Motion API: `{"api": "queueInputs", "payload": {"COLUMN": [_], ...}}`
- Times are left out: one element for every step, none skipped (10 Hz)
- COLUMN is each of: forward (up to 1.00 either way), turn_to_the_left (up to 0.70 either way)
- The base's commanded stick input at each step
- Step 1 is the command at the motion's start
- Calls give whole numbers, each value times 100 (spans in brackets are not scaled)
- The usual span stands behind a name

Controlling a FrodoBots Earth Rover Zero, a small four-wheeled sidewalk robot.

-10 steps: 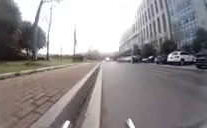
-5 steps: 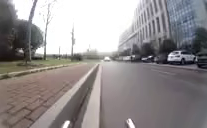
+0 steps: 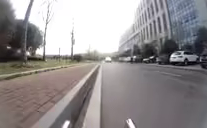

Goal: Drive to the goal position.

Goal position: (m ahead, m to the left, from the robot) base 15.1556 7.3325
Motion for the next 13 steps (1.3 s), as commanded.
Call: {"api": "queueInputs", "payload": {"forward": [67, 67, 67, 67, 68, 67, 67, 67, 67, 67, 67, 67, 67], "turn_to_the_left": [-13, -13, -13, -13, -14, -13, -13, -13, -11, 0, 0, 0, 0]}}
